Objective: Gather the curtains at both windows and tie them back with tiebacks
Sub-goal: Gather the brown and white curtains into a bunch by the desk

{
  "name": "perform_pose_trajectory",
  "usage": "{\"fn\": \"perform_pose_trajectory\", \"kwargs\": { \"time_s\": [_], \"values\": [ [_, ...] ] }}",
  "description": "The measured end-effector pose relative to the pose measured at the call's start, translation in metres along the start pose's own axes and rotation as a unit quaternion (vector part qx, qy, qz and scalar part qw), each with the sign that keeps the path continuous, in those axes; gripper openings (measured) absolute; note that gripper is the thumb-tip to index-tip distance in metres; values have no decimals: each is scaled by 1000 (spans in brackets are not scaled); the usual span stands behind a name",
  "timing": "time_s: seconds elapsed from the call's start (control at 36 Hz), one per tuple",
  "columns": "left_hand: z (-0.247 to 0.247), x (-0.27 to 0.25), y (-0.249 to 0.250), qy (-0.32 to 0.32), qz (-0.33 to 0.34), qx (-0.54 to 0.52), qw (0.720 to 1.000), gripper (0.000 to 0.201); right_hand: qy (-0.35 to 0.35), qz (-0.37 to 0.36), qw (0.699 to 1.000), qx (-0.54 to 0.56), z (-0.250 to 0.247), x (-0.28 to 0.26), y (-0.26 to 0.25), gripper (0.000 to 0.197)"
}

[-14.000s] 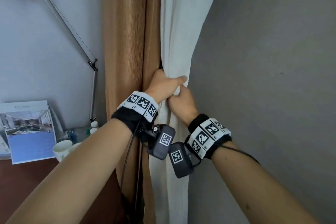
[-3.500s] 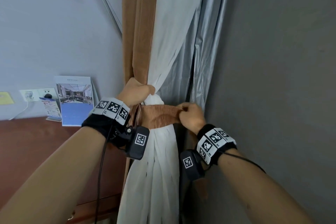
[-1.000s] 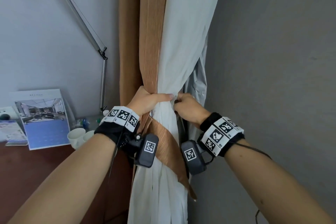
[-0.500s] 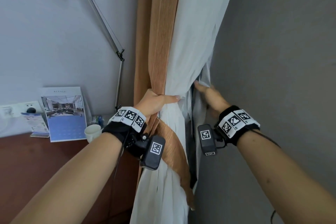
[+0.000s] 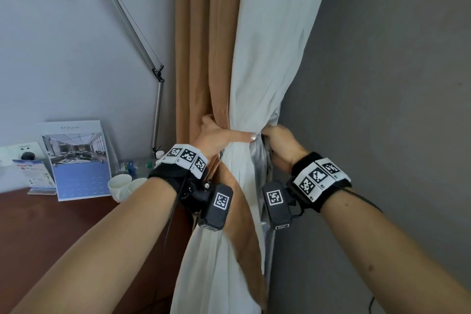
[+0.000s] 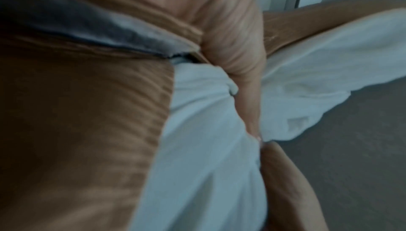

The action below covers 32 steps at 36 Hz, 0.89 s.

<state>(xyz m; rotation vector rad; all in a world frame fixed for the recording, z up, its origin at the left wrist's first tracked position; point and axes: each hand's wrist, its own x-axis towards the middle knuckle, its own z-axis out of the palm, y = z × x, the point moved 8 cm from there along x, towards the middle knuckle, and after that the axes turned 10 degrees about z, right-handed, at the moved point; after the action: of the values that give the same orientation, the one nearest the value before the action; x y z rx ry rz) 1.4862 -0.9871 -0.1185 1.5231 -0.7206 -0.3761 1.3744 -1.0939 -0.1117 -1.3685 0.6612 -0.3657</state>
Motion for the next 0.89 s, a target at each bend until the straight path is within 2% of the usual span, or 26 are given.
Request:
{"fn": "perform_pose_trajectory", "kwargs": {
  "time_s": [0.08, 0.11, 0.19, 0.28, 0.31, 0.36, 0.44, 0.53, 0.56, 0.61, 0.69, 0.72, 0.78, 0.81, 0.83, 0.89],
  "values": [
    [22, -10, 7, -125, -21, -26, 992, 88, 9, 0, 997, -73, 4, 3, -2, 21],
    [25, -13, 8, -148, -25, -26, 988, 84, 0, 1, 996, -86, 8, 3, -2, 21],
    [25, -10, 9, -149, -15, -30, 988, 86, -13, -6, 989, -150, 19, 2, -8, 18],
    [23, -11, 16, -149, -2, -40, 988, 65, -3, 10, 964, -266, 23, 2, -9, 47],
    [21, -11, 18, -144, 0, -42, 989, 58, -9, 30, 951, -307, 22, 9, -1, 50],
    [15, -11, 17, -133, -2, -40, 990, 49, -24, 70, 944, -321, 27, 4, 10, 44],
    [7, -10, 15, -115, -9, -37, 993, 55, -53, 73, 963, -253, 33, 0, 19, 25],
    [0, -8, 13, -97, -9, -49, 994, 60, -54, 86, 961, -257, 37, 12, 17, 20],
    [-3, -8, 13, -95, -7, -50, 994, 59, -49, 84, 967, -237, 37, 16, 13, 26],
    [-10, -7, 12, -85, -7, -51, 995, 60, -40, 79, 983, -163, 26, 28, 8, 57],
    [-23, -4, 9, -76, -12, -52, 996, 65, -12, 52, 998, 20, 9, 28, -2, 60],
    [-29, -4, 7, -75, -19, -53, 996, 67, 47, 38, 997, 37, -7, 35, -4, 70],
    [-37, -5, 5, -81, -33, -55, 995, 68, 160, 19, 986, -42, -33, 44, -7, 111],
    [-41, -7, 6, -86, -35, -55, 994, 65, 166, 11, 982, -86, -34, 49, -9, 128],
    [-43, -8, 7, -90, -34, -53, 994, 63, 134, 1, 985, -106, -27, 50, -11, 131],
    [-45, -10, 9, -93, -28, -52, 994, 63, 44, -9, 994, -102, -12, 58, -8, 105]
  ]
}}
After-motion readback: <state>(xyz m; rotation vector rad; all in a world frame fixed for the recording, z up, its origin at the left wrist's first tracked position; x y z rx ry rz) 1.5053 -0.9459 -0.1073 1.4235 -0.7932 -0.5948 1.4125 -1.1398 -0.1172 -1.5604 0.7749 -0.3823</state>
